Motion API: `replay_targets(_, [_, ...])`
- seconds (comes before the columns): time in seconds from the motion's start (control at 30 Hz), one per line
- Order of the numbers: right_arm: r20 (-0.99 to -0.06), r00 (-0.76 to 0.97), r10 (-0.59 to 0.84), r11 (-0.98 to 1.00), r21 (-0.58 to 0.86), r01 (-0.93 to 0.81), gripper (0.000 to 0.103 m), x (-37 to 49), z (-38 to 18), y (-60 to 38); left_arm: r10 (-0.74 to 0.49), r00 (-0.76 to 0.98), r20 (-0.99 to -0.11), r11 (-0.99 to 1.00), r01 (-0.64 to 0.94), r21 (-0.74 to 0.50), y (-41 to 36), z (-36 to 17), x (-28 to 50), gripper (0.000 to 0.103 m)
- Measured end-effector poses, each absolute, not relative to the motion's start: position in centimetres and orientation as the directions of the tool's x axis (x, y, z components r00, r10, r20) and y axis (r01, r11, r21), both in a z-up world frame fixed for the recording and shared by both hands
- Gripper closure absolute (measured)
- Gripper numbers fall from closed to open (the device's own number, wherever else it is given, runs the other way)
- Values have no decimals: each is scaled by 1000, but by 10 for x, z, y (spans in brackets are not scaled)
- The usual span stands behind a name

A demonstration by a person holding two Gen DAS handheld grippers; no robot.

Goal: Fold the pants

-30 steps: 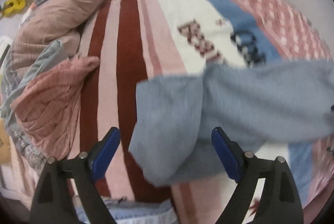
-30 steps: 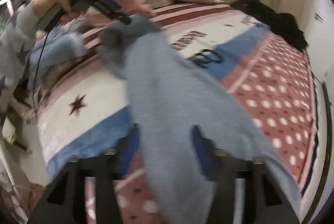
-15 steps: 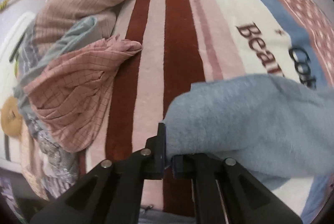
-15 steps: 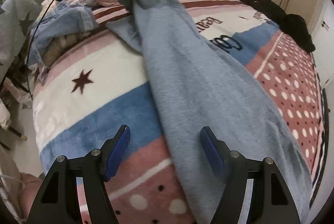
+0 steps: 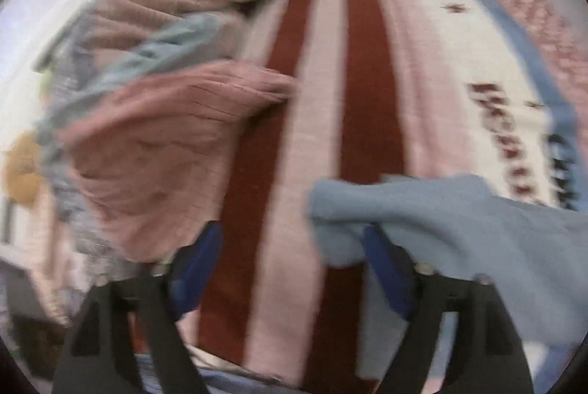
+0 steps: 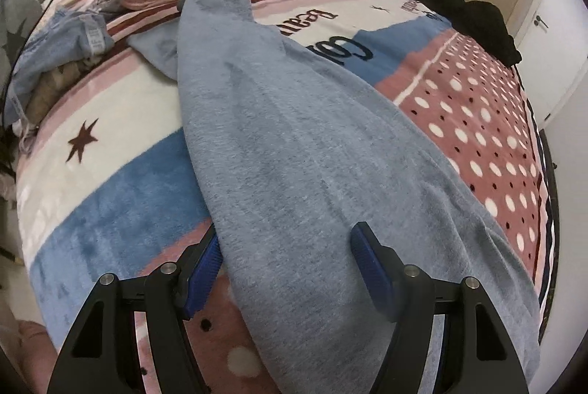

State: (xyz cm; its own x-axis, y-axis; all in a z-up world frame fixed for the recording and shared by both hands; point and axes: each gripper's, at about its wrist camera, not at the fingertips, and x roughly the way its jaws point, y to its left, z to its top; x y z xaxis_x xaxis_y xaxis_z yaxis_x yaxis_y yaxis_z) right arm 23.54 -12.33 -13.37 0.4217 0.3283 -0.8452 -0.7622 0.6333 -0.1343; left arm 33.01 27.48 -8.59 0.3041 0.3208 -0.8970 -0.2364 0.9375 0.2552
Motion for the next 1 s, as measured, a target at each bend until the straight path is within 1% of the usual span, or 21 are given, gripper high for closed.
replay_targets(0.07, [-845, 422, 329, 631, -136, -764, 38, 235, -134, -123, 255, 257, -932, 963, -160, 219, 267, -98, 326, 15])
replay_targets(0.1, [-845, 420, 331, 632, -132, -763, 38, 234, -134, -123, 254, 238, -937, 965, -133, 228, 263, -104, 324, 15])
replay_targets(0.17, [-845, 419, 333, 635, -127, -762, 38, 233, -134, -124, 221, 197, -955, 974, -92, 206, 258, -118, 321, 15])
replay_targets(0.2, [-845, 419, 333, 635, -127, -762, 38, 233, -135, -123, 214, 184, -959, 976, -86, 202, 257, -125, 320, 15])
replay_targets(0.33, [-845, 420, 331, 636, -129, -761, 37, 233, -136, -122, 269, 178, -947, 960, -126, 250, 264, -145, 331, 15])
replay_targets(0.37, [-845, 421, 331, 638, -128, -759, 37, 232, -136, -122, 255, 196, -947, 963, -141, 231, 266, -148, 335, 15])
replay_targets(0.4, [-845, 421, 331, 639, -128, -759, 37, 232, -136, -122, 241, 212, -947, 966, -147, 213, 267, -148, 334, 18])
replay_targets(0.43, [-844, 421, 331, 638, -128, -759, 37, 232, -136, -122, 227, 229, -947, 969, -152, 195, 268, -150, 337, 22])
replay_targets(0.5, [-845, 420, 332, 638, -127, -760, 37, 232, -137, -122, 209, 247, -946, 973, -145, 177, 264, -152, 343, 52])
replay_targets(0.53, [-846, 417, 332, 636, -125, -761, 37, 232, -137, -122, 209, 252, -945, 974, -135, 180, 262, -152, 345, 58])
replay_targets(0.57, [-846, 415, 334, 634, -124, -763, 37, 233, -137, -121, 220, 261, -940, 973, -125, 193, 258, -149, 346, 72])
replay_targets(0.6, [-846, 414, 335, 633, -123, -764, 37, 233, -137, -122, 230, 279, -932, 972, -119, 204, 255, -145, 346, 89])
replay_targets(0.63, [-847, 413, 336, 633, -122, -764, 37, 233, -138, -122, 228, 297, -927, 972, -118, 201, 254, -141, 347, 95])
replay_targets(0.67, [-847, 412, 337, 634, -119, -764, 36, 234, -138, -122, 223, 316, -922, 973, -127, 192, 255, -133, 345, 99])
replay_targets(0.7, [-846, 411, 339, 634, -117, -765, 36, 234, -139, -122, 219, 332, -917, 974, -136, 184, 256, -126, 343, 102])
replay_targets(0.83, [-845, 411, 342, 633, -116, -766, 36, 235, -140, -122, 200, 370, -907, 978, -137, 160, 262, -96, 331, 102])
replay_targets(1.0, [-843, 421, 335, 637, -126, -760, 37, 234, -139, -122, 233, 397, -888, 970, -160, 183, 268, -64, 313, 102])
